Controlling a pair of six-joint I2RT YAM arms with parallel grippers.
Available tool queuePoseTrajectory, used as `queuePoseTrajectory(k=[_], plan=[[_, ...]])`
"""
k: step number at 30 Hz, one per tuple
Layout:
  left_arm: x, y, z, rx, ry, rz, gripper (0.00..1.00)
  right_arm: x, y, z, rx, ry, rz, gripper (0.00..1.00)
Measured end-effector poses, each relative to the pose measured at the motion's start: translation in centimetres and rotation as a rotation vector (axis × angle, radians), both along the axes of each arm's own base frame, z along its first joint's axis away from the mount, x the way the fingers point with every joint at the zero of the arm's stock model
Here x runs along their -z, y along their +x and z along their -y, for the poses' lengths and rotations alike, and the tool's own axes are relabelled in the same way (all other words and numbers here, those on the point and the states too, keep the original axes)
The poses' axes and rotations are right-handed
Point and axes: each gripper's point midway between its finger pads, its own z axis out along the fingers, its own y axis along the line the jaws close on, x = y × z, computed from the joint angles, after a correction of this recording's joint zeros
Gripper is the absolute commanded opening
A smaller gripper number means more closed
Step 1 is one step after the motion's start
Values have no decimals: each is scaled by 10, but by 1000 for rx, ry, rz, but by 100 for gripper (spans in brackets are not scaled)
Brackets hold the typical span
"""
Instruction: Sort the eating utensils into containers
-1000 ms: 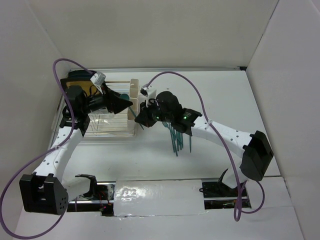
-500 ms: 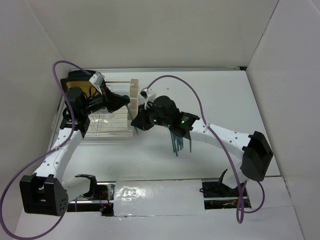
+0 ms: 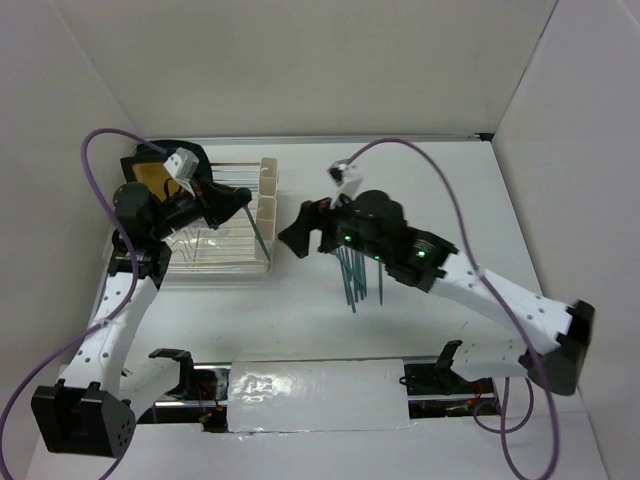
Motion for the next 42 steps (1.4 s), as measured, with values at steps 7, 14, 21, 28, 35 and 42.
queuePoseTrajectory(k=[7, 14, 21, 28, 35, 42], plan=[[-31, -12, -10, -63, 50, 189, 0, -67, 12, 122, 386, 119, 152, 100], [-40, -9, -4, -51, 84, 333, 0, 41, 52, 175, 658, -146, 3, 100], [-28, 5, 6, -11, 135, 384, 2, 156, 63, 224, 754, -362, -202, 100], [-11, 19, 13, 9, 206, 425, 8, 167, 72, 249, 812, -332, -239, 100], [3, 21, 13, 10, 243, 466, 8, 201, 81, 271, 864, -333, -293, 100], [27, 23, 21, 44, 263, 448, 15, 239, 89, 267, 829, -379, -375, 100]])
